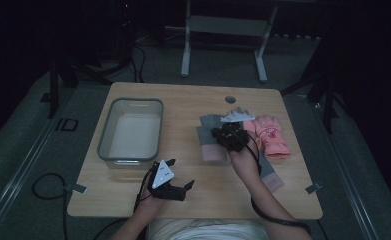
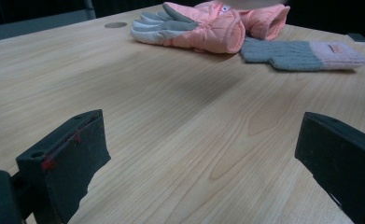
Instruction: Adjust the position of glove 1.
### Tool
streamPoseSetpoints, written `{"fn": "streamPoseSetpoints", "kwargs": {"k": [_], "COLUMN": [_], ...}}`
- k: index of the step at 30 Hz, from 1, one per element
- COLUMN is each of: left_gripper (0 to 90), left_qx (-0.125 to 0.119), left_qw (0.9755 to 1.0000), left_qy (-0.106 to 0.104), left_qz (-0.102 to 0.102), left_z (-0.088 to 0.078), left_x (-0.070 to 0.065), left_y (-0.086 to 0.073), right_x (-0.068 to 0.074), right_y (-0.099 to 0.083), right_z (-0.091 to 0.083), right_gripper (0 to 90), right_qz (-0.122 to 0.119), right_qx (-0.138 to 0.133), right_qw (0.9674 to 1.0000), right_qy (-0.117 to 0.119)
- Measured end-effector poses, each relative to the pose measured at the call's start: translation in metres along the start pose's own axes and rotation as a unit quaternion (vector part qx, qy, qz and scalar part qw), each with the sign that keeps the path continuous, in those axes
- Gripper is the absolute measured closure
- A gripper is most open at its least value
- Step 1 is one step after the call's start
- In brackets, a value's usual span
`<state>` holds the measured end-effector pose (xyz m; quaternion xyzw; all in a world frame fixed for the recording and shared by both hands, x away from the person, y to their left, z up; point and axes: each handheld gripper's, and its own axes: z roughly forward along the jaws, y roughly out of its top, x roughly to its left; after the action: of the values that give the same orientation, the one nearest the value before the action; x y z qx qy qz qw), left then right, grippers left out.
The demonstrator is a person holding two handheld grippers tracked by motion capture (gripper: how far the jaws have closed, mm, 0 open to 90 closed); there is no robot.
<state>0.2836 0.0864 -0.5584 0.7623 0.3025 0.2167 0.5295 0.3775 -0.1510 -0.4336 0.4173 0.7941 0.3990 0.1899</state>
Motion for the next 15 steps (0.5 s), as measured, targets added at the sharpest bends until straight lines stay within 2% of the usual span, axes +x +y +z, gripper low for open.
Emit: {"fn": "streamPoseSetpoints", "kwargs": {"k": [1, 2, 5, 11, 15], "left_gripper": [2.0, 2.0, 2.0, 2.0, 2.0], "left_qx": [-0.001, -0.003, -0.003, -0.002, -0.001], "left_qw": [1.0000, 1.0000, 1.0000, 1.0000, 1.0000], "left_qy": [0.000, 0.000, 0.000, 0.000, 0.000], "left_qz": [-0.003, -0.004, -0.007, -0.001, -0.002], "left_z": [0.000, 0.000, 0.000, 0.000, 0.000], "left_x": [0.000, 0.001, 0.002, 0.000, 0.000], "left_y": [0.000, 0.000, 0.000, 0.000, 0.000], "right_x": [0.003, 0.007, 0.014, 0.015, 0.018], "right_y": [-0.007, -0.013, -0.032, -0.058, -0.073], "right_z": [-0.006, -0.008, -0.012, -0.010, -0.002], "right_gripper": [86.0, 86.0, 86.0, 85.9, 85.9], "right_qz": [0.008, 0.004, 0.011, 0.038, 0.038], "right_qx": [-0.001, 0.002, 0.013, 0.028, 0.034], "right_qw": [1.0000, 1.0000, 0.9998, 0.9988, 0.9980], "right_qy": [0.004, -0.003, -0.005, -0.015, -0.037]}}
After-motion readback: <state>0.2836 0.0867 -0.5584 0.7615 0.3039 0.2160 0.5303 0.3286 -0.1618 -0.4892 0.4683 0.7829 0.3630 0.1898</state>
